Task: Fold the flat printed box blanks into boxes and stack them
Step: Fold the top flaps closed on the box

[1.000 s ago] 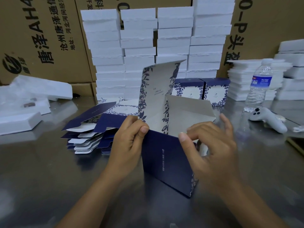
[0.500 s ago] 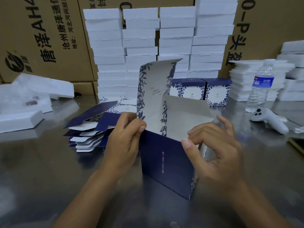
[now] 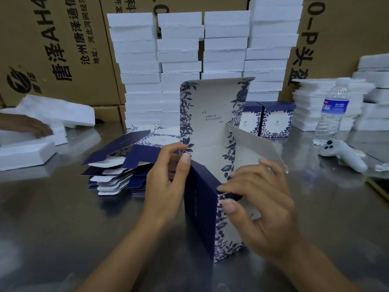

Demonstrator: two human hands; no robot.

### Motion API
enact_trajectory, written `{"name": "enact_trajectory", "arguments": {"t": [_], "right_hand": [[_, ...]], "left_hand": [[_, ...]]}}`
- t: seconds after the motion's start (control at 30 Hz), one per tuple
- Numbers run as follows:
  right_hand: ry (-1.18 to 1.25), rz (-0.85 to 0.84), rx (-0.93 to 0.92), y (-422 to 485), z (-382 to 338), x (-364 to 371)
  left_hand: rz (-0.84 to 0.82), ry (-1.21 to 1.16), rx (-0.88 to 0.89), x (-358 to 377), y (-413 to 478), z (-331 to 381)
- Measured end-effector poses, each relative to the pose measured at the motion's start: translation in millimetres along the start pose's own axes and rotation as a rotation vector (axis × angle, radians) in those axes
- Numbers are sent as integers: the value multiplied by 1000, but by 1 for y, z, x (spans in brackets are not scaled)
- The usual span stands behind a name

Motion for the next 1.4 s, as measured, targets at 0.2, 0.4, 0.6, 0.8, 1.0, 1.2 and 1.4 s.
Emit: {"name": "enact_trajectory", "arguments": {"t": [0.2,0.4,0.6,0.8,1.0,1.2,1.4], "right_hand": [[-14,228,-34,7,4,-14],[357,660,617,15,36,-30],[738,271,1265,17,66,-15],[452,-82,1254,40,75,-11],[306,-348,1250,52,76,-11],[194,-447,1163,59,81,-7],[278,-360,1190,51,77,-12]], "left_hand": [[-162,-215,-197,2,3,1],[-203,-277,-255,1,6,-4],[-219,-328,-263,0,5,-4],[-283,-378,-259,3,5,-10],[-299,-390,-245,4,4,-11],[-338,-427,-233,8,1,-11],[-311,-397,-247,9,3,-11]]}}
Point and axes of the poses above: each hand's wrist, its own y-axis towards the middle knuckle, its own x-axis out of the palm, z = x × y, the point moved 2 cm from there along y, towards the middle knuckle, and after that the axes turned 14 degrees about y, right-handed, at the moved point
